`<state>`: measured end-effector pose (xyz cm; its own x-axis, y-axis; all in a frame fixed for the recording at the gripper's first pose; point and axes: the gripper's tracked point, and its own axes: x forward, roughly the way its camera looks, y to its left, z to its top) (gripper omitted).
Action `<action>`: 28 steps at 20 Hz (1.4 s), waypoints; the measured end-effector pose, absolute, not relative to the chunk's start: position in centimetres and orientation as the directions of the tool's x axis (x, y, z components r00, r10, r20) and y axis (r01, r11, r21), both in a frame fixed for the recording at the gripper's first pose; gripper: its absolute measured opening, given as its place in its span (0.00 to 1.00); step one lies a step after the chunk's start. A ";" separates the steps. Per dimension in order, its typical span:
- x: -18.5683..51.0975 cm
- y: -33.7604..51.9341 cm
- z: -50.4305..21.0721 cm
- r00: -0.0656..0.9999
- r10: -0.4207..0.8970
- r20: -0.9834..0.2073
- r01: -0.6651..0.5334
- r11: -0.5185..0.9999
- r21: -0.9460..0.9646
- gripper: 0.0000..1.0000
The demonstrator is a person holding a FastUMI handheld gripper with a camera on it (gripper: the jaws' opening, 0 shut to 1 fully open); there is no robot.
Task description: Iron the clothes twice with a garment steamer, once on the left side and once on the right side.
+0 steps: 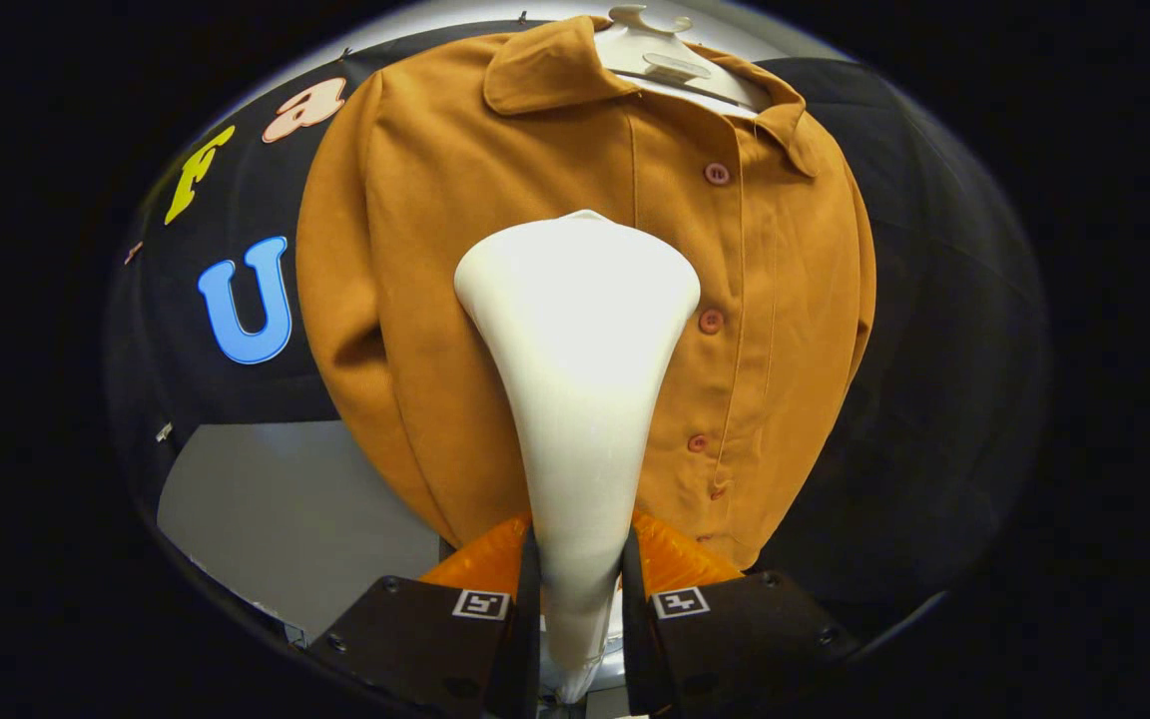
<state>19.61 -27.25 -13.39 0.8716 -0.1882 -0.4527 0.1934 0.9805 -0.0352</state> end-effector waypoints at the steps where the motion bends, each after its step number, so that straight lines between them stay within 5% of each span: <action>1: 19.5 -27.4 -14.2 0.865 -0.188 -0.466 0.191 0.981 -0.041 0.37; 20: 15.0 -29.0 -28.9 0.657 -0.166 -0.735 0.203 0.978 -0.039 0.37; 28: 12.0 -29.9 -29.5 0.641 -0.174 -0.747 0.236 0.971 -0.024 0.37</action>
<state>12.04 -29.95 -29.50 0.6413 -0.1744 -0.7472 0.2359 0.9715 -0.0243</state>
